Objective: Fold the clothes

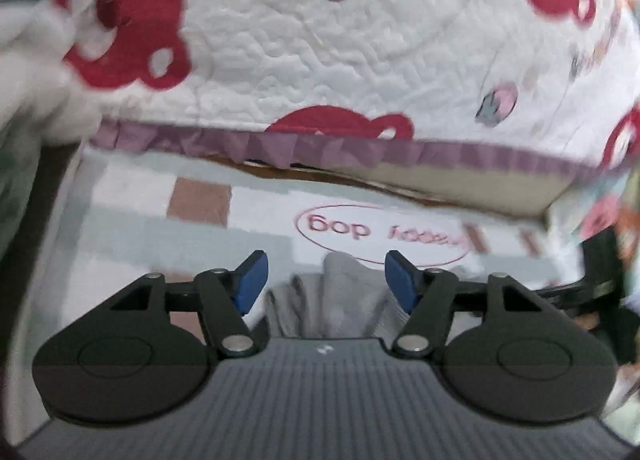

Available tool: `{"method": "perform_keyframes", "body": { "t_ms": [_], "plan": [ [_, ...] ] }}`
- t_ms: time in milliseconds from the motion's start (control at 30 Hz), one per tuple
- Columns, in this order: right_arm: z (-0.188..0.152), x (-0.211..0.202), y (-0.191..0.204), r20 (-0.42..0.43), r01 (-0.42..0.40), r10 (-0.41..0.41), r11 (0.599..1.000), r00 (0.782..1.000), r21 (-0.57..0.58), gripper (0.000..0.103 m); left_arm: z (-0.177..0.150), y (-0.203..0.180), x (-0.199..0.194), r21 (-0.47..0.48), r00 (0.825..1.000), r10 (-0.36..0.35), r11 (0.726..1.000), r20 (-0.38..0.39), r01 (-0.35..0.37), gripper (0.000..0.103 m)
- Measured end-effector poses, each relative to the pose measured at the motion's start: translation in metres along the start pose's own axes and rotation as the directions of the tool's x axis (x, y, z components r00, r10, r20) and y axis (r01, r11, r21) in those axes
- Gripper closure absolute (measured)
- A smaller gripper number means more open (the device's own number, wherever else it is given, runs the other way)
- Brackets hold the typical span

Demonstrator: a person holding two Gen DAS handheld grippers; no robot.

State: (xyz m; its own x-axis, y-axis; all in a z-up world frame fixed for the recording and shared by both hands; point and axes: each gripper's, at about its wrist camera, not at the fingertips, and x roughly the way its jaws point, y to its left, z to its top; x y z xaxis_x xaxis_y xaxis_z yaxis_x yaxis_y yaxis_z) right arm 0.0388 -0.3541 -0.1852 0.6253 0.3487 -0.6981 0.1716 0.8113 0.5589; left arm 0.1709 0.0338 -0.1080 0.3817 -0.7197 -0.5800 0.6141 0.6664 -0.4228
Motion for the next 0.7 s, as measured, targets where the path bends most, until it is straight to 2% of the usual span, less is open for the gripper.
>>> {"method": "perform_keyframes", "body": {
  "t_ms": [67,100,167,233,300,333,367,400,433,533,600,700],
  "plan": [
    [0.000,-0.001,0.001,0.007,0.003,-0.003,1.000,1.000,0.000,0.092,-0.015,0.000,0.000,-0.023,0.997,-0.054,0.998,-0.051,0.053,0.029],
    [-0.001,-0.001,0.001,0.008,0.004,-0.004,1.000,1.000,-0.002,0.092,-0.023,-0.003,0.004,-0.011,0.995,-0.057,0.998,-0.084,0.056,0.027],
    [-0.002,0.000,0.001,0.013,0.008,-0.008,1.000,1.000,-0.003,0.092,-0.033,-0.013,0.016,0.056,0.986,0.000,0.998,-0.165,0.009,0.027],
    [-0.004,0.001,0.002,0.023,0.023,-0.022,1.000,0.999,-0.020,0.091,-0.040,-0.025,0.030,0.149,0.970,0.071,0.988,-0.235,-0.036,0.027],
    [-0.006,0.002,0.004,0.036,0.034,-0.033,0.999,0.999,-0.023,0.091,-0.046,-0.032,0.041,0.194,0.961,0.088,0.980,-0.262,-0.037,0.027],
    [-0.007,0.002,0.004,0.041,0.037,-0.036,0.999,0.998,-0.019,0.091,-0.048,-0.033,0.046,0.214,0.961,0.106,0.976,-0.255,-0.051,0.029],
    [-0.009,0.002,0.004,0.047,0.039,-0.038,0.999,0.998,-0.018,0.091,-0.049,-0.034,0.049,0.236,0.962,0.134,0.969,-0.239,-0.077,0.037],
    [-0.010,0.002,0.005,0.053,0.040,-0.039,0.999,0.998,-0.018,0.091,-0.047,-0.035,0.049,0.240,0.967,0.138,0.967,-0.216,-0.085,0.074],
    [-0.010,0.002,0.005,0.056,0.041,-0.040,0.999,0.998,-0.022,0.091,-0.043,-0.035,0.048,0.234,0.974,0.128,0.969,-0.189,-0.082,0.086],
    [-0.012,0.003,0.005,0.063,0.052,-0.050,0.998,0.997,-0.032,0.092,-0.029,-0.034,0.042,0.217,0.989,0.098,0.973,-0.108,-0.073,0.087],
    [-0.011,0.003,0.001,0.066,0.048,-0.047,0.999,0.997,-0.018,0.093,-0.019,-0.025,0.042,0.160,0.993,0.090,0.984,-0.075,-0.077,0.087],
    [-0.008,0.004,-0.003,0.057,0.033,-0.033,0.999,0.998,-0.001,0.093,-0.016,-0.002,0.050,0.036,0.987,0.128,0.991,-0.095,-0.125,0.085]
  ]
}}
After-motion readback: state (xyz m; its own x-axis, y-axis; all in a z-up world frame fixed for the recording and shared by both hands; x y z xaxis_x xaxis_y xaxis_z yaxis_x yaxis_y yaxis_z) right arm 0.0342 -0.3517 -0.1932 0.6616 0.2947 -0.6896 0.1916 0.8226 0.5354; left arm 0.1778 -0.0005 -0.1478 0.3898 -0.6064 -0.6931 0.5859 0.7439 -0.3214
